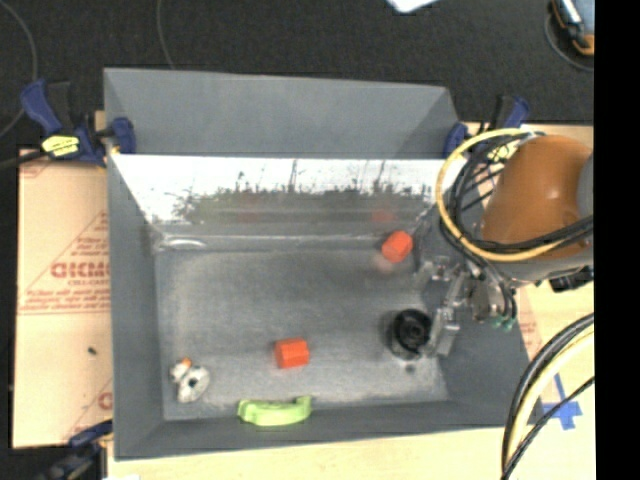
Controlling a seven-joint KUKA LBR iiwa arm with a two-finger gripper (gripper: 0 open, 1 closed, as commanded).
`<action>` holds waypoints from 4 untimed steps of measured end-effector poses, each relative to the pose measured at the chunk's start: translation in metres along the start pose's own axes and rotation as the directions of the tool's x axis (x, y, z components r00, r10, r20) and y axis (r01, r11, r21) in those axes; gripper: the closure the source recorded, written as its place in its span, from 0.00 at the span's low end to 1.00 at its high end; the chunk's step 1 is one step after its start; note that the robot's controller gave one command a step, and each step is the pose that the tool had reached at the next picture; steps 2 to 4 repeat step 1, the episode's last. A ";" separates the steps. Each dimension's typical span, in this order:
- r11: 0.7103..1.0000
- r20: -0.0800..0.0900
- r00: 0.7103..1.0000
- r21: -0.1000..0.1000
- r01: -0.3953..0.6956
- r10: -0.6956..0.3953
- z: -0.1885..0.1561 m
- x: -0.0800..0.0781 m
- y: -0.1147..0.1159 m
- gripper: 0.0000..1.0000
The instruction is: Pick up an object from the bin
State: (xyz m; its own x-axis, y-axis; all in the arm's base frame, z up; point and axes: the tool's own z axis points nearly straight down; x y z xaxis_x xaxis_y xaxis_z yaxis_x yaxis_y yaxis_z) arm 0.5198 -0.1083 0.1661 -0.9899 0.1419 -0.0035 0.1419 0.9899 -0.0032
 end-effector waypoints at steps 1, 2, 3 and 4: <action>0.991 0.002 0.991 0.001 0.137 -0.137 0.073 -0.030 -0.024 0.00; 0.991 0.002 0.991 0.001 0.137 -0.137 0.073 -0.030 -0.024 0.00; 0.991 0.002 0.991 0.001 0.137 -0.137 0.073 -0.030 -0.024 0.00; 0.991 0.002 0.991 0.001 0.137 -0.137 0.073 -0.030 -0.024 0.00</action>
Offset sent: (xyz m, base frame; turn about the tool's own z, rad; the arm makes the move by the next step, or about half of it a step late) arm -0.0026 -0.0250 -0.0961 0.2418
